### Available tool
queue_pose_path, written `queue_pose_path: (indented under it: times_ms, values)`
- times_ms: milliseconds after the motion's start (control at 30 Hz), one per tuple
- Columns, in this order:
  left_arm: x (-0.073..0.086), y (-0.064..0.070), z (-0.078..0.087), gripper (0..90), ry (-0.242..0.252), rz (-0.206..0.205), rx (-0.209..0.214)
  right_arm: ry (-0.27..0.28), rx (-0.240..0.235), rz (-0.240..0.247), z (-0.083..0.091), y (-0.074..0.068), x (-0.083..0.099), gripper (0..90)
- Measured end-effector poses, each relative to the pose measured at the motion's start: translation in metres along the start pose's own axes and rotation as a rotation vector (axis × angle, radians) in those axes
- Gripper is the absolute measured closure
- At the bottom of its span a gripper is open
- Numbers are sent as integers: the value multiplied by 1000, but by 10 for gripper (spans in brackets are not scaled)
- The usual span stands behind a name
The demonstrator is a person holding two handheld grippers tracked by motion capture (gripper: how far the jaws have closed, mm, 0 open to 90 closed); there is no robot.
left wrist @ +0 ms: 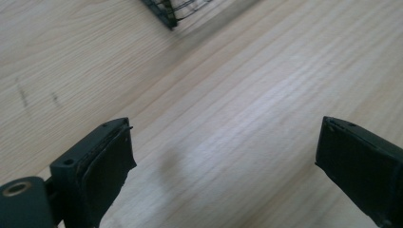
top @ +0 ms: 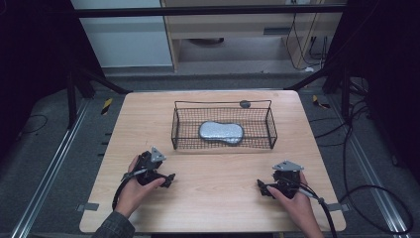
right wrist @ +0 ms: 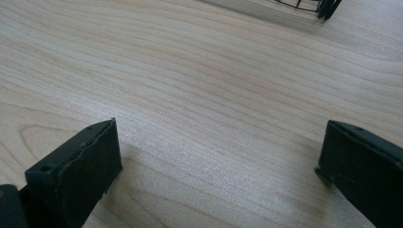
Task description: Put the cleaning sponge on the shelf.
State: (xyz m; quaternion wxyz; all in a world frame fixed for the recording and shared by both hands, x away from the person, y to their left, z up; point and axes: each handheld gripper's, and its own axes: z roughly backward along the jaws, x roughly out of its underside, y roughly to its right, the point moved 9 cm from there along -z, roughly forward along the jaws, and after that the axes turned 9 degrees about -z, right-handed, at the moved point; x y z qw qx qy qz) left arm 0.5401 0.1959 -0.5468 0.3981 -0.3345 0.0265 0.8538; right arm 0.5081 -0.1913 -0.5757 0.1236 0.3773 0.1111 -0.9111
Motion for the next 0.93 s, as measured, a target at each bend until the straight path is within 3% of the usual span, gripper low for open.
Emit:
queue_pose_path:
  times_ms: [267, 500, 700, 800, 933]
  values:
    - [13, -23, -6, 44, 3, 71, -24, 0, 0, 1, 0, 0, 0, 5]
    - [27, -32, -13, 39, -8, 110, -44, 0, 1, 0, 0, 0, 0, 5]
    - [32, -35, -16, 0, 43, 175, -20, 1, 7, -4, 0, 0, 0, 3]
    - [34, -37, -17, 0, 98, 179, -38, 1, 7, -6, 0, 0, 0, 4]
    - [34, -37, -17, 0, 98, 178, -39, 1, 7, -4, 0, 0, 0, 4]
